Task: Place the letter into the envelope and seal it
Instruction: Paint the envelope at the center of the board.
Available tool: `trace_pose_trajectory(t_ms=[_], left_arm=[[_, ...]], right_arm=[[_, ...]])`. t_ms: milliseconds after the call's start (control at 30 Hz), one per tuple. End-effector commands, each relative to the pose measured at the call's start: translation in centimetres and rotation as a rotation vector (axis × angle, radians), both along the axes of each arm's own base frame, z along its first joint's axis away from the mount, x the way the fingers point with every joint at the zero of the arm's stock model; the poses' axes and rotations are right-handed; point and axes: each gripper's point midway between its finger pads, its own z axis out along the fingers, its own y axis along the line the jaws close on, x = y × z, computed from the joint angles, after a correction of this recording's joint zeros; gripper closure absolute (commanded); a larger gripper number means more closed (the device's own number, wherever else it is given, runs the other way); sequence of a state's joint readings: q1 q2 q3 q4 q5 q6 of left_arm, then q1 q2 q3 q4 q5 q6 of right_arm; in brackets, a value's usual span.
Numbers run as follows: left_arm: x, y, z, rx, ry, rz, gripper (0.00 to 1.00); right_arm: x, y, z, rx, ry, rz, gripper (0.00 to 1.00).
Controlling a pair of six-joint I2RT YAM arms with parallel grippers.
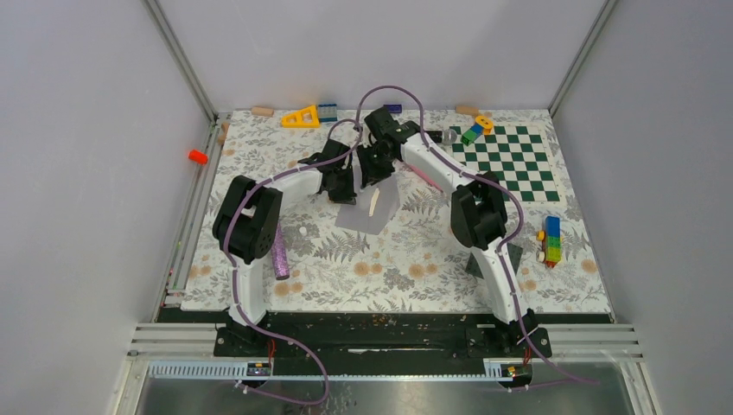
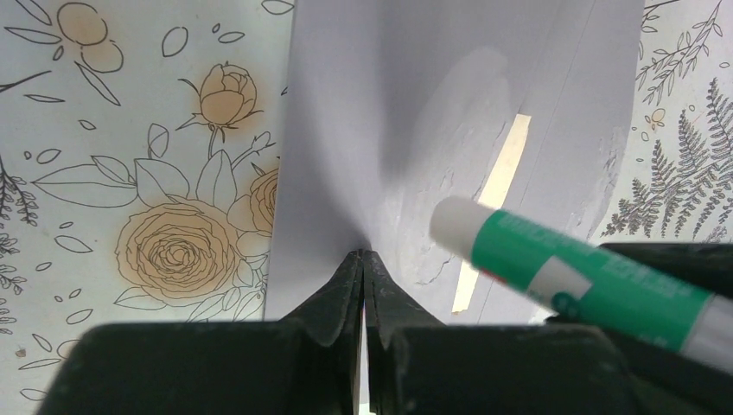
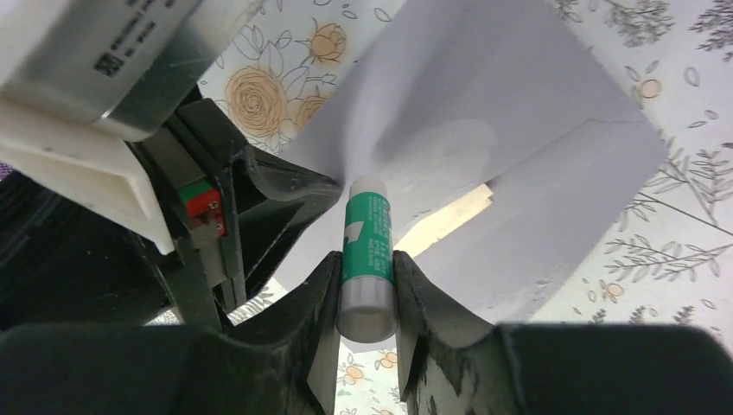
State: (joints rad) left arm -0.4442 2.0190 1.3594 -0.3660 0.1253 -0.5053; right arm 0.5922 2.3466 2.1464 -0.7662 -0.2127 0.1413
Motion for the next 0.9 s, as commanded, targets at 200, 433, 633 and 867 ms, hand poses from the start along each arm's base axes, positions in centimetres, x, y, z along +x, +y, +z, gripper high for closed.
trace_pose_trajectory(t_ms=[200, 433, 633, 867], left_arm=[[-2.4, 1.1, -2.9, 0.085, 0.080, -0.015, 1.00], [-2.5, 1.1, -2.9, 0.085, 0.080, -0.019, 1.00], [-2.5, 1.1, -2.9, 0.092, 0.078, -0.018, 1.00], [-2.5, 1.2, -2.9, 0.093, 0.078, -0.019, 1.00]], right_arm=[[-1.5, 1.7, -2.5, -0.001, 0.091, -0.005, 1.00], [0.1, -0.9, -3.3, -0.154, 0.006, -0.048, 1.00], [0.9, -2.0, -2.2, -0.206, -0.055, -0.035, 1.00], [2.2, -3.3, -1.7, -0.280, -0.121, -0.041, 1.00]])
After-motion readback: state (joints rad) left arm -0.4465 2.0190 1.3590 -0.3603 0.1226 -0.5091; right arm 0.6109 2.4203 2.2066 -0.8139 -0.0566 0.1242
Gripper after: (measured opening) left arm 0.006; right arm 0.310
